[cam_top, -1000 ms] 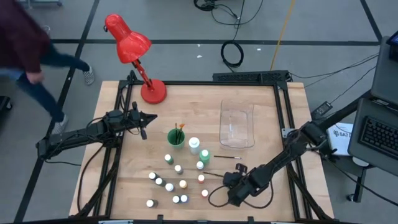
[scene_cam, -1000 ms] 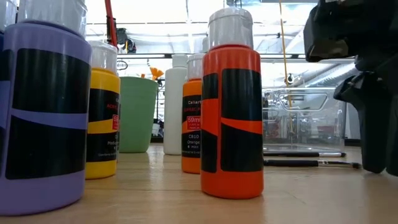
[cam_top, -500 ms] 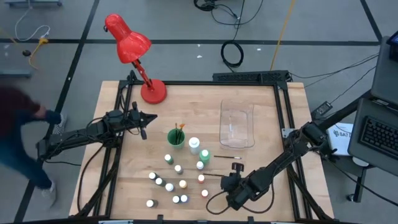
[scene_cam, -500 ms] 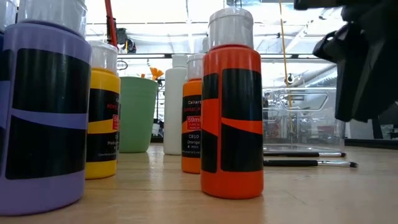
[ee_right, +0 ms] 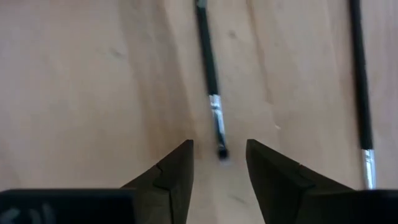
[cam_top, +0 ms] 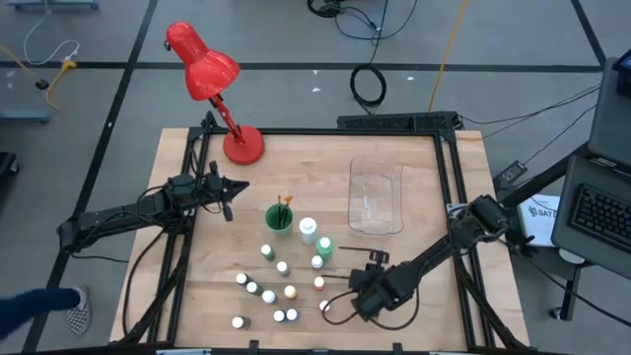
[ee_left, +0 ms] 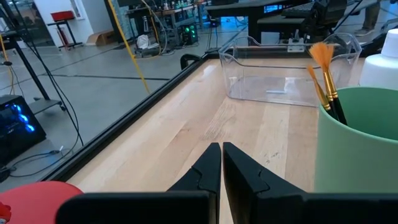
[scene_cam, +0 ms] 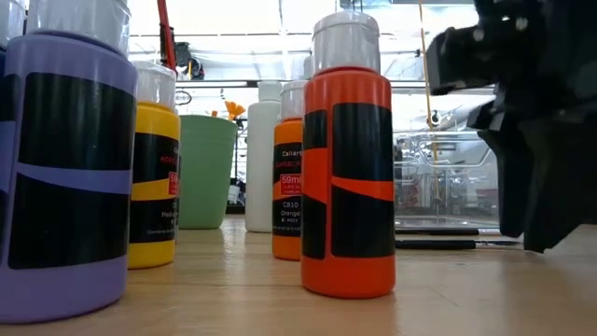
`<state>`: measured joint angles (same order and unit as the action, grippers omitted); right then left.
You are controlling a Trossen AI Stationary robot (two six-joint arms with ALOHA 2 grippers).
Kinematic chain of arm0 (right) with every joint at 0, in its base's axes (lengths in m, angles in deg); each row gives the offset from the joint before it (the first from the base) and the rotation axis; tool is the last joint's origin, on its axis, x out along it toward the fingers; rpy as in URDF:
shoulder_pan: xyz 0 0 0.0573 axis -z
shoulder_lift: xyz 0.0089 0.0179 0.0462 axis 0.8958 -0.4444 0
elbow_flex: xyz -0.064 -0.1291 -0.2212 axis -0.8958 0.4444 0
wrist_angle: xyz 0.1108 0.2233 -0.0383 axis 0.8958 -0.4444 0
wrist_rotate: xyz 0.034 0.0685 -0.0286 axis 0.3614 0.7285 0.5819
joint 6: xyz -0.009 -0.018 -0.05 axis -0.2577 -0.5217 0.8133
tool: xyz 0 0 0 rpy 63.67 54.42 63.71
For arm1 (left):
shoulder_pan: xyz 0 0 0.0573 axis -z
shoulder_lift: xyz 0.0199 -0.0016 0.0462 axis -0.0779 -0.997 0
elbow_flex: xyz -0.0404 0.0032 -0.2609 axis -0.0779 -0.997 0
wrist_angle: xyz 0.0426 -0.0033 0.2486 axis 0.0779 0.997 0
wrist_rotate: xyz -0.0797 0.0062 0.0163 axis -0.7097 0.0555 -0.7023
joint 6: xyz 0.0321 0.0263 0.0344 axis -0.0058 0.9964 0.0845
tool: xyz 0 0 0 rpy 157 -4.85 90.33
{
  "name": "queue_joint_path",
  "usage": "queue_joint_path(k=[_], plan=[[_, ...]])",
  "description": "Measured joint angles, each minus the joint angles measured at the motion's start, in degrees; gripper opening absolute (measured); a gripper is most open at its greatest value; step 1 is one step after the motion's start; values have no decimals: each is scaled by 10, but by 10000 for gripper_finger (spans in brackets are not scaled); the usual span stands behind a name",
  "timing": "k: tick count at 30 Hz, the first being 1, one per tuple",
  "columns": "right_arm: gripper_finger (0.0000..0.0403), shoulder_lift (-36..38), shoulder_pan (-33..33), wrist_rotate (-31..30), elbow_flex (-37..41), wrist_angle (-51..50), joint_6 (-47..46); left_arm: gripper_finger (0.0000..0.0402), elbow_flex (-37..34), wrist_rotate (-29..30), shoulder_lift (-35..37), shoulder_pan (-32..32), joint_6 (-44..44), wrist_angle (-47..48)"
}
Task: Pick & Place Paint Supplies
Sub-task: Put the bottom silver paintbrush into the green cup
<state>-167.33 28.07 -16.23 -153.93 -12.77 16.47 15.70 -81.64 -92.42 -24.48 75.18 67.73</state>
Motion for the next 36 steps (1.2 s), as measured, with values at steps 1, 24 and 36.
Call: queue_joint_path(k=[1,24,36], plan=[[143,0,0,1,4,-1,-2,21,0,0,0,0,0,0],[6,2,4,82,39,34,35,21,0,0,0,0,0,0],[0,43,-35,102,33,-30,-2,21,0,0,0,0,0,0]])
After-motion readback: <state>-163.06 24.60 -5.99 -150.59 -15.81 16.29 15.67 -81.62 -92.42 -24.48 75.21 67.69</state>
